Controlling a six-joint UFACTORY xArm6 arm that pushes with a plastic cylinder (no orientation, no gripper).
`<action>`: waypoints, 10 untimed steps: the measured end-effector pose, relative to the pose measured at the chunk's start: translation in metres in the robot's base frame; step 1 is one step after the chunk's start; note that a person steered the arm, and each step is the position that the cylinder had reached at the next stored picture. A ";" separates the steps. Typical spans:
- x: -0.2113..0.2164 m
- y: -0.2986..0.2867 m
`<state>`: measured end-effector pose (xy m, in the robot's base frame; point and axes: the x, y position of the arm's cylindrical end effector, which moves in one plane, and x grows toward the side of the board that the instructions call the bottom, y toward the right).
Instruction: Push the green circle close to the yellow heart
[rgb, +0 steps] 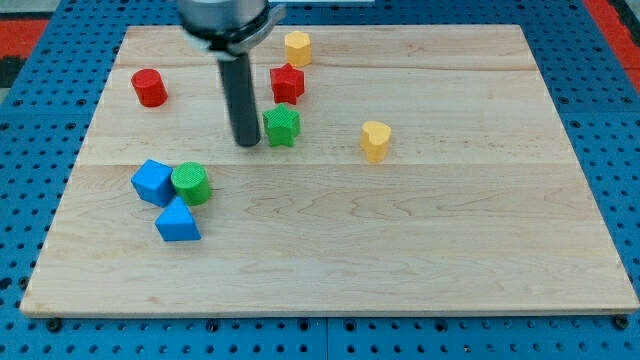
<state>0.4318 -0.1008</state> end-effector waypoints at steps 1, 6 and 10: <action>0.087 -0.004; 0.049 -0.030; 0.037 0.018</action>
<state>0.4688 -0.0830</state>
